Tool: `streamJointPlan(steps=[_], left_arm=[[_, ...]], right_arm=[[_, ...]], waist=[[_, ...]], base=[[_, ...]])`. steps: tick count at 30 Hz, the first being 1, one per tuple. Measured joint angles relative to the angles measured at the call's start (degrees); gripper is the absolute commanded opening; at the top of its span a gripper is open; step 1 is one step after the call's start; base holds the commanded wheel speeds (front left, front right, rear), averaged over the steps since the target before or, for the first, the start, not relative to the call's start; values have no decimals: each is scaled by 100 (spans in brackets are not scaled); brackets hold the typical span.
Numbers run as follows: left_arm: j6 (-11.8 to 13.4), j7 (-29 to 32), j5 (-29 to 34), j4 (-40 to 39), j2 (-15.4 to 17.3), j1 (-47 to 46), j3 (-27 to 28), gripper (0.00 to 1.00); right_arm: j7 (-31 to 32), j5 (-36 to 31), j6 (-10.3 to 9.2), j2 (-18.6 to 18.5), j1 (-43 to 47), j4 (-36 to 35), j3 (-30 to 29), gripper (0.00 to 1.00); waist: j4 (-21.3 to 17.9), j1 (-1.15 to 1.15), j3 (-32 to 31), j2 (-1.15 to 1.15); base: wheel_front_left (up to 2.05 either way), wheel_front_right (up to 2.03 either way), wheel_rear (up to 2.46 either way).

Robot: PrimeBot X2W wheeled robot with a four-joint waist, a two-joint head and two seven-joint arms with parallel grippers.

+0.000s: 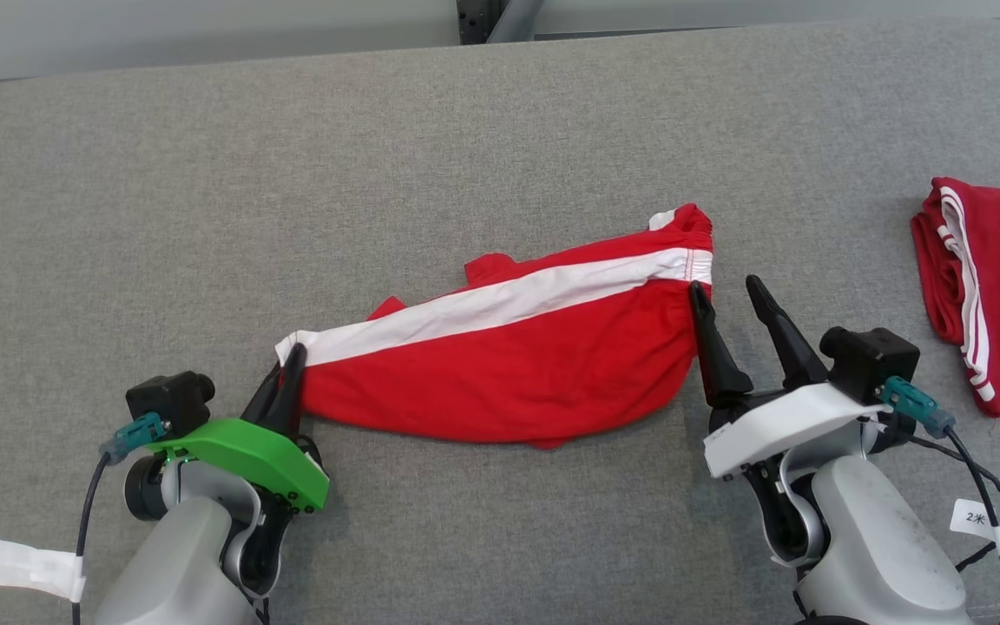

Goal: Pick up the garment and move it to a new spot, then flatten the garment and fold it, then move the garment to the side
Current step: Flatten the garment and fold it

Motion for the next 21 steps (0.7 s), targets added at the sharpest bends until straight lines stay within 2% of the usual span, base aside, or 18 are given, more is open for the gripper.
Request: streamJointPlan(steps=[4, 12, 15, 20, 21], left_arm=[[0, 0, 84, -32, -21, 57, 64, 0], [0, 0, 175, -108, -52, 71, -3, 0], [0, 0, 198, -108, -54, 74, -29, 0], [0, 0, 229, -103, -64, 85, -40, 0], [0, 0, 230, -103, -66, 88, -41, 0]], right_arm=[[1, 831, 0, 10, -89, 207, 112, 100], [1, 1606, 0, -146, -472, 588, 568, 100], [1, 1783, 0, -192, -610, 686, 710, 95], [0, 1909, 0, -269, -660, 740, 810, 80], [1, 1929, 0, -281, -671, 746, 823, 74]], waist=[[22, 0, 1, 0], [77, 0, 19, 0], [102, 0, 13, 0], [130, 0, -12, 0], [134, 0, -19, 0]], base=[[0, 0, 0], [0, 0, 0], [0, 0, 0], [0, 0, 0], [0, 0, 0]])
